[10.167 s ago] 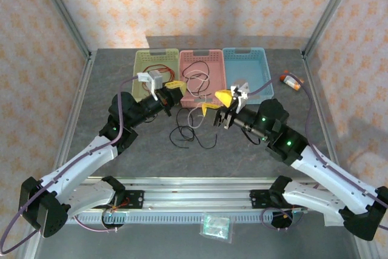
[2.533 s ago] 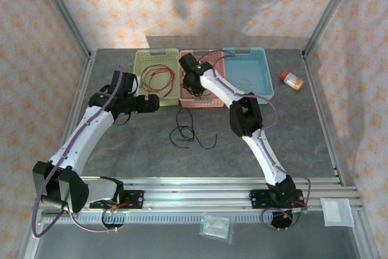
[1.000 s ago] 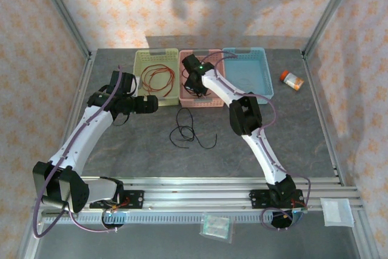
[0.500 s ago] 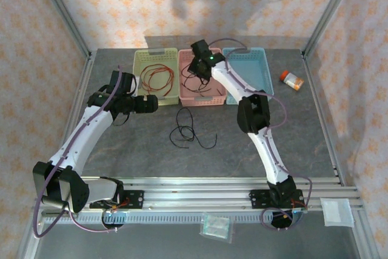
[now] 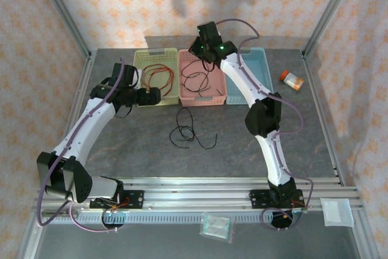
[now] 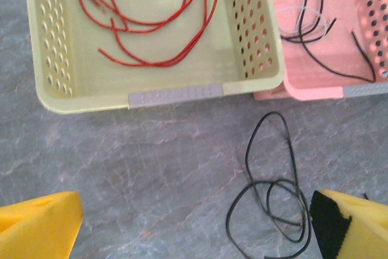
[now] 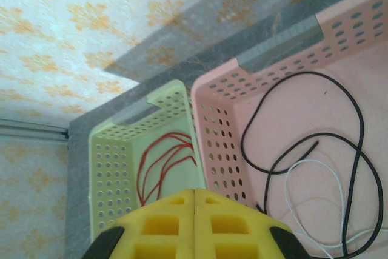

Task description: Untangle the cables

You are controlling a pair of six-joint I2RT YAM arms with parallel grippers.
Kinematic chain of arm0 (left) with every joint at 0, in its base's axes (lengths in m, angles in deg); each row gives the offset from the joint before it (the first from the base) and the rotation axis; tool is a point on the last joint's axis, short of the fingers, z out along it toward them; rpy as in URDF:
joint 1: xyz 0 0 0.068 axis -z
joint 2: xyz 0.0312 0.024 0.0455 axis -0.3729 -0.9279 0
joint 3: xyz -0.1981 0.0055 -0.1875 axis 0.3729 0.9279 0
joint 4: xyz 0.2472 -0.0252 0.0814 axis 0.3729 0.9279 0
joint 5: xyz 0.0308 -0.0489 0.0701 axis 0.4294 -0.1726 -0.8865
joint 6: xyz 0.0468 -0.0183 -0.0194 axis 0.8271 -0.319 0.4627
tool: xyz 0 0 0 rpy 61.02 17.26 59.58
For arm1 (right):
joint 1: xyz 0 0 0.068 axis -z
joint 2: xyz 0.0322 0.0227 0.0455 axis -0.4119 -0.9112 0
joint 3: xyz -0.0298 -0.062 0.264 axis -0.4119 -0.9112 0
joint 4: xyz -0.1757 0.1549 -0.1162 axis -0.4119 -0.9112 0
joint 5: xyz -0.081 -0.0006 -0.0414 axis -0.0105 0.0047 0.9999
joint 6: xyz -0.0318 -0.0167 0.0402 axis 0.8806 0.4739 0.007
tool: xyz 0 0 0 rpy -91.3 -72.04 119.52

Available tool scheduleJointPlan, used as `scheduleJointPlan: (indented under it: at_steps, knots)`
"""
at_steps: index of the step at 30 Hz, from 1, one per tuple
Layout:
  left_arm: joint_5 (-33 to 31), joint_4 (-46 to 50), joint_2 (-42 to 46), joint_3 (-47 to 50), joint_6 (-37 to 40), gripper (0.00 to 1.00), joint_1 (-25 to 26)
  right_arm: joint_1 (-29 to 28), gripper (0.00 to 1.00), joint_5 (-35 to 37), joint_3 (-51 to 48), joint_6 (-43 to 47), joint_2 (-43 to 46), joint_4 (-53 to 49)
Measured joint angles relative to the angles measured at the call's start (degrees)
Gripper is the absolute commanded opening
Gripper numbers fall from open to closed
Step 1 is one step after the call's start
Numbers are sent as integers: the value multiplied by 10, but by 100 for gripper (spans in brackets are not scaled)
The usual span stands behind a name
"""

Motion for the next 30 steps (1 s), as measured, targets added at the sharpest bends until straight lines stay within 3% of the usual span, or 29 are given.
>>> scheduleJointPlan:
  at_steps: [7, 11, 19, 26, 30]
  knots:
    - [21, -30, -48, -29, -11, 98, 0, 1, 3, 2, 5, 9, 59, 3]
    - [29, -37, -73, -53, -21, 98, 0, 0, 36, 1, 4, 40, 75, -20]
    - [83, -52, -79, -74, -21, 99, 8, 1, 67, -34, -105, 224, 74, -76]
    - [171, -77, -78, -71, -19, 99, 32, 2, 70, -70, -161, 327, 55, -113]
    - [187, -87, -78, -67, -20, 99, 32, 4, 70, -79, -162, 348, 33, -114]
